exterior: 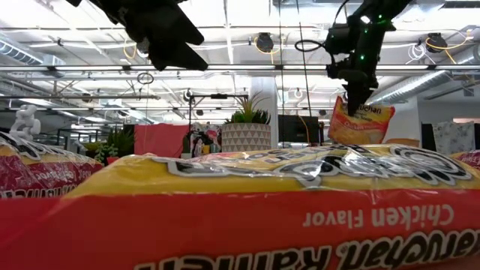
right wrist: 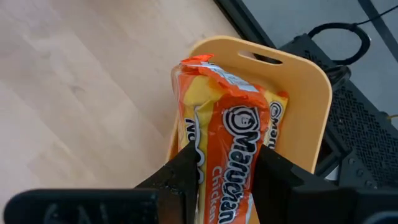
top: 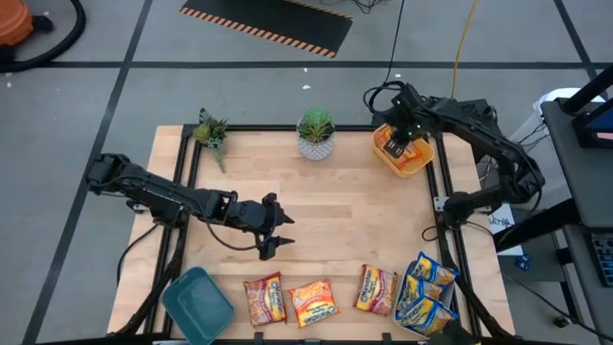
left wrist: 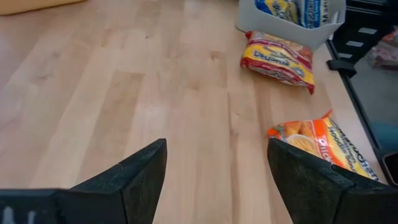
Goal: Sort Maruchan noodles
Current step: Put the top orange noodle pack into the yellow bin, then put the right red noodle pack into the blue bin
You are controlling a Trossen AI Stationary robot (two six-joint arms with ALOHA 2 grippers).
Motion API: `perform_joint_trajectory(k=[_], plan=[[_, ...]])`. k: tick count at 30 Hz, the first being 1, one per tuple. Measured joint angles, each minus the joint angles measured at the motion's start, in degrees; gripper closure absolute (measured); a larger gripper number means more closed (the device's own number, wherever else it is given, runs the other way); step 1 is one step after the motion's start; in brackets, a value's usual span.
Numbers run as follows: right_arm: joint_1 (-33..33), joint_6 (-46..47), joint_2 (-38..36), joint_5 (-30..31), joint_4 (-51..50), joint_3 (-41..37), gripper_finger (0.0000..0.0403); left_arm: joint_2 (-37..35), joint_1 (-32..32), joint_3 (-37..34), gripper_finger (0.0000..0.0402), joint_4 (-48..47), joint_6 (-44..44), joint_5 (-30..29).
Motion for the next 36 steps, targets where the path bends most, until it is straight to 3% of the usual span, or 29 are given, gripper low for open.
perform_joint_trajectory(k=[11,25,30,36], plan=[[-1.2,-0.2,0.9,0.1,-2.0,0.0,0.0291,0.0,-2.0,0.0,0.0121,-0.4,-0.7,0.0],[-1.1,-0.3,0.9,10.9,-0.9,0.0,0.0164,0.0,-2.0,0.0,0.0121,-0.4,-1.9,-0.1],[-1.1,0.0,0.8,19.5,-1.0,0.0,0.0160,0.0,-2.0,0.0,0.0121,-0.4,-1.5,-0.1],[-0.8,3.0,0.3,18.9,-1.0,0.0,0.0164,0.0,-2.0,0.0,0.0121,-0.4,-1.5,-0.1]])
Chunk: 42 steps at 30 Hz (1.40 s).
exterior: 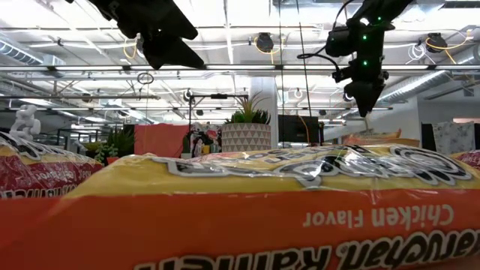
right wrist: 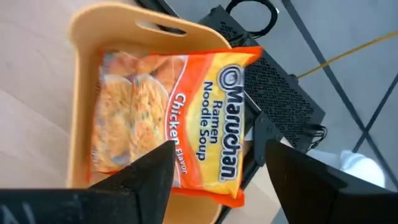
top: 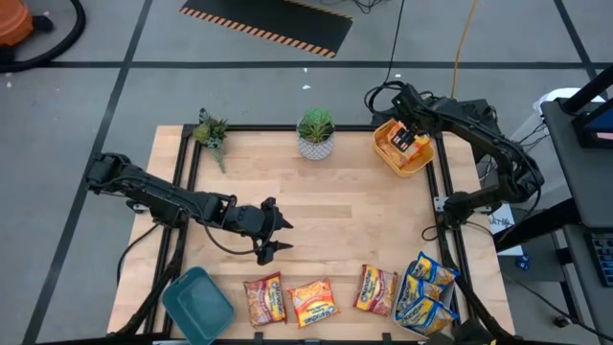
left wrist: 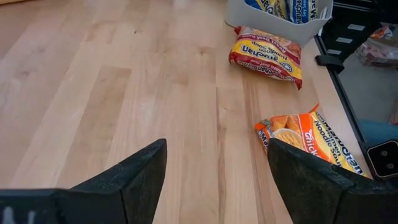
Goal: Sort Maruchan noodles
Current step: Put the right red noodle pack into the blue bin
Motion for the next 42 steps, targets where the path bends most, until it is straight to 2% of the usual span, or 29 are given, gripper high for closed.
perform_joint_trajectory(k=[6,9,11,17,20,24,27,31,34,42], plan=[[2.6,6.4,-4.9,-12.0,0.6,0.0,0.0165,0.0,0.0,0.0,0.0121,0.0,0.0,0.0],[6.0,10.8,-9.6,-18.9,1.9,-1.4,0.0165,0.0,0.0,0.0,0.0121,0.1,0.0,0.0],[9.8,14.5,-13.9,-20.9,4.8,-4.3,0.0165,0.0,0.0,0.0,0.0121,0.1,0.0,0.0],[23.8,26.3,-27.8,-20.7,27.2,-23.5,0.0165,0.0,0.0,0.0,0.0121,0.1,-0.5,-0.4],[30.4,33.6,-32.2,-17.6,31.7,-31.5,0.0165,0.0,0.0,0.0,0.0121,0.1,-0.5,-0.5],[39.3,40.2,-34.2,-12.9,32.2,-37.9,0.0165,0.0,0.0,0.0,0.0121,0.2,0.8,-1.6],[43.2,42.9,-34.1,-11.2,32.4,-38.8,0.0165,0.0,0.2,0.0,0.0121,0.3,1.8,-2.7],[47.8,46.5,-34.0,-13.2,33.3,-38.7,0.0165,0.0,0.5,0.0,0.0121,1.6,1.8,-3.0],[51.4,48.6,-33.2,-12.4,33.3,-38.0,0.0165,0.0,0.5,0.0,0.0121,2.4,1.9,-3.0],[59.3,51.2,-25.8,-11.5,33.3,-32.3,0.0165,0.0,0.5,0.0,0.0121,2.3,4.4,-3.0]])
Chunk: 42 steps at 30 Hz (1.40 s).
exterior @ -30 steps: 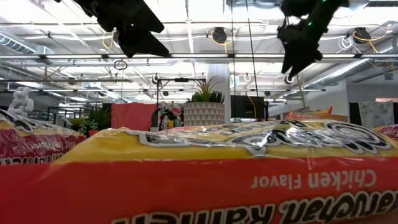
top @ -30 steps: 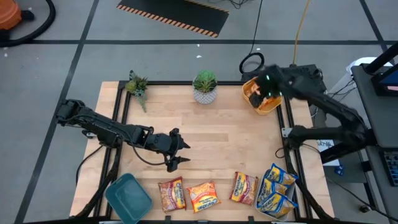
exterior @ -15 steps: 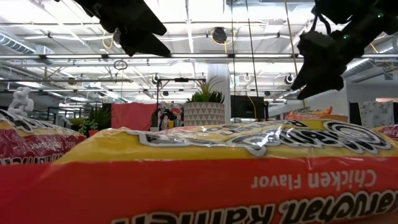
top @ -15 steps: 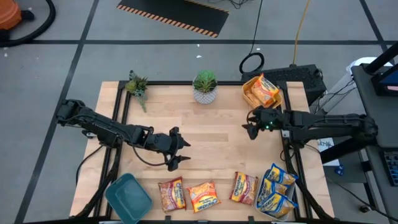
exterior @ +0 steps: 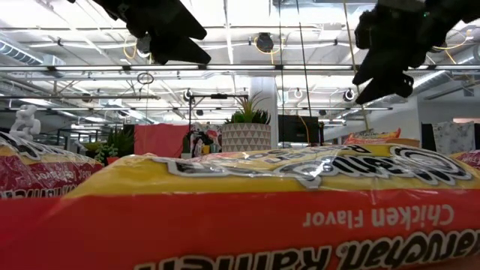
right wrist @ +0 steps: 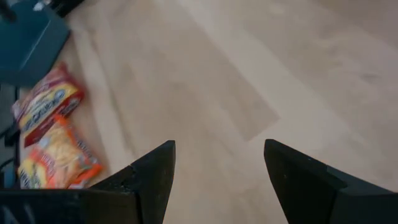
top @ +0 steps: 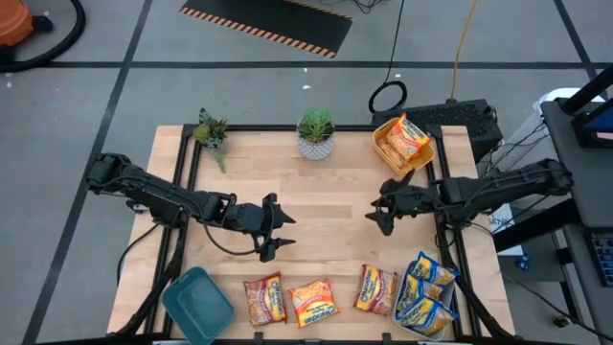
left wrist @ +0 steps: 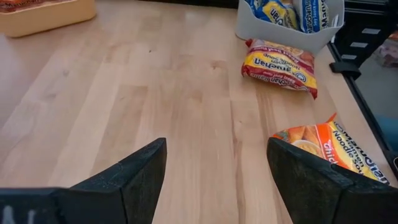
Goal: Sort Maruchan noodles
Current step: Put the right red noodle pack into the blue bin
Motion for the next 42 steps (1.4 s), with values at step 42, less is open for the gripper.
perform_joint_trajectory(k=[42], plan=[[18.4,31.8,47.7,-8.2,-28.4,33.3,0.0165,0.0,-12.2,0.0,0.0121,0.2,-13.0,-4.6]])
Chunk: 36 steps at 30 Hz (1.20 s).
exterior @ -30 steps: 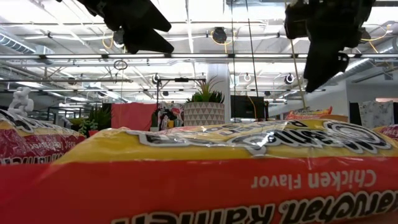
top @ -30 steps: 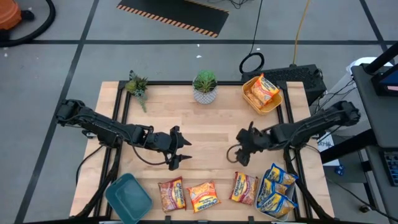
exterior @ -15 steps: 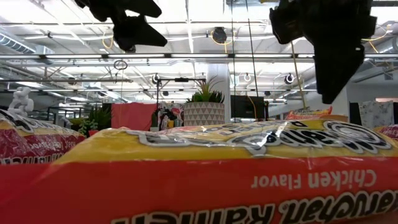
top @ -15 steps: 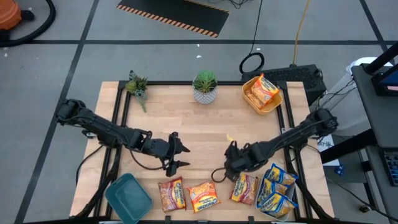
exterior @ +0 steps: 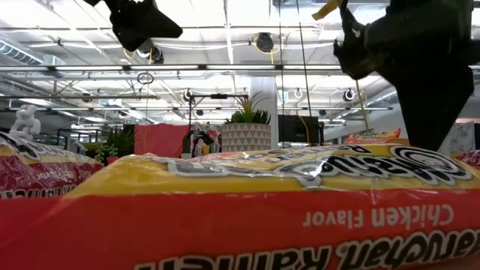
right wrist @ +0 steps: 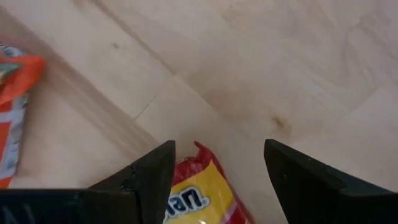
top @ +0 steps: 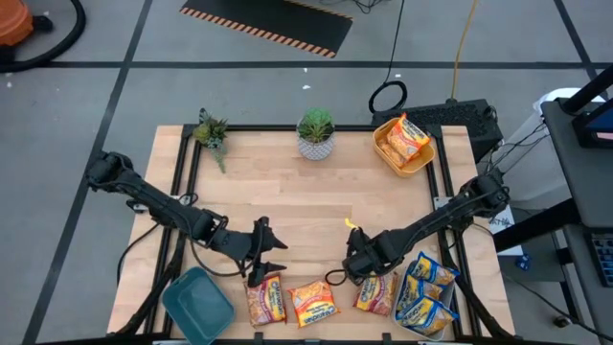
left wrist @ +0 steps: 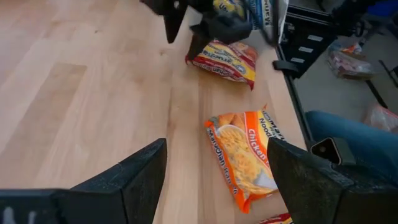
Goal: Sort Maruchan noodles
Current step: Put the right red noodle pack into the blue bin
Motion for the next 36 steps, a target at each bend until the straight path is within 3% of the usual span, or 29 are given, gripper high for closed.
perform_joint_trajectory(k=[13,25,36], plan=[[0.0,3.6,3.4,-2.6,0.5,-0.1,0.0177,0.0,-2.6,0.0,0.0121,-0.1,-1.0,-2.6],[0.5,4.1,3.4,-3.9,2.8,-0.1,0.0301,0.0,-3.7,0.0,0.0121,-0.2,-2.3,-2.8],[0.4,-0.9,3.4,-4.3,4.1,-0.1,0.0387,0.0,-3.7,0.0,0.0121,-0.2,-3.3,-2.9]])
